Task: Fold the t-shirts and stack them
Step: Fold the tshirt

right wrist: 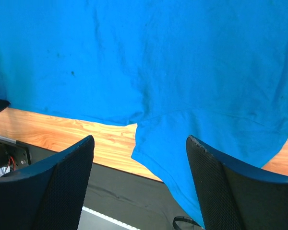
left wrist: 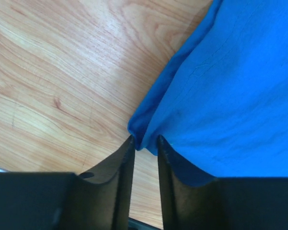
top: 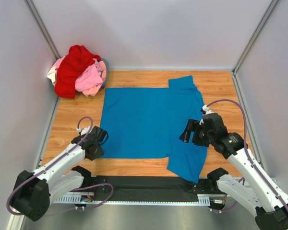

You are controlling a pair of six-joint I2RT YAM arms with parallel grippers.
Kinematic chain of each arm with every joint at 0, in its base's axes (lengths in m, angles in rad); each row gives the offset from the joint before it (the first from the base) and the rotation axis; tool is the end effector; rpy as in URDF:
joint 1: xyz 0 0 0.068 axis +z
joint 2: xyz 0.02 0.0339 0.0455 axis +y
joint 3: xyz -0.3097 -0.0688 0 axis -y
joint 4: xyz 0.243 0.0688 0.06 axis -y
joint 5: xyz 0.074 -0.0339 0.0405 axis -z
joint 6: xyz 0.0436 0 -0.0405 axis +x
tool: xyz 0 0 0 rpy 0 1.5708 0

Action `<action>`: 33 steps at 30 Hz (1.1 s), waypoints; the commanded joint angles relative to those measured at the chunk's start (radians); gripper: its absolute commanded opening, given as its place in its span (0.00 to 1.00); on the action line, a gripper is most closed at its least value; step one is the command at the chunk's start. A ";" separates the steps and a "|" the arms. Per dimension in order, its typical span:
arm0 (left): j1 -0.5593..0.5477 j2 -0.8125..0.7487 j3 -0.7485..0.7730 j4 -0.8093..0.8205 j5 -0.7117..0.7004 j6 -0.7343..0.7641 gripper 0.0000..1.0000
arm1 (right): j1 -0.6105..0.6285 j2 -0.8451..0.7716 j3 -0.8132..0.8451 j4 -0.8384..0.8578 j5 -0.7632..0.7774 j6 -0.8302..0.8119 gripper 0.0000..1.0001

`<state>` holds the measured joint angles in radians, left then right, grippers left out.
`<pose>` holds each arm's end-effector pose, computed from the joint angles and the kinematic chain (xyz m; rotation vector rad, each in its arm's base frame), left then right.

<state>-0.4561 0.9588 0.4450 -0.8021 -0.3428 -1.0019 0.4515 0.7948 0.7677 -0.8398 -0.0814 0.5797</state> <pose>0.1072 -0.0363 0.1885 -0.7921 2.6061 0.1191 0.1097 0.0571 0.2984 0.1235 2.5110 0.5442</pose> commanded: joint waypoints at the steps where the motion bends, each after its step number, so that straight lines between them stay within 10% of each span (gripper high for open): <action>1: 0.007 0.008 -0.009 0.037 -0.016 0.017 0.30 | 0.006 -0.028 0.002 -0.060 0.005 0.014 0.78; 7: 0.007 -0.005 -0.012 0.052 -0.019 0.026 0.00 | 0.119 0.037 -0.001 -0.114 -0.003 0.126 0.79; 16: 0.007 -0.064 0.000 0.076 -0.009 0.095 0.00 | 0.679 0.297 0.010 -0.294 0.505 0.475 0.77; 33: 0.007 -0.074 -0.011 0.161 0.076 0.198 0.00 | 0.785 0.385 -0.203 -0.240 0.347 0.715 0.49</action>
<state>-0.4553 0.9005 0.4393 -0.6773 -0.2844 -0.8360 1.2289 1.1988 0.5873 -1.1240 0.2859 1.2289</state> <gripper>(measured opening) 0.007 0.497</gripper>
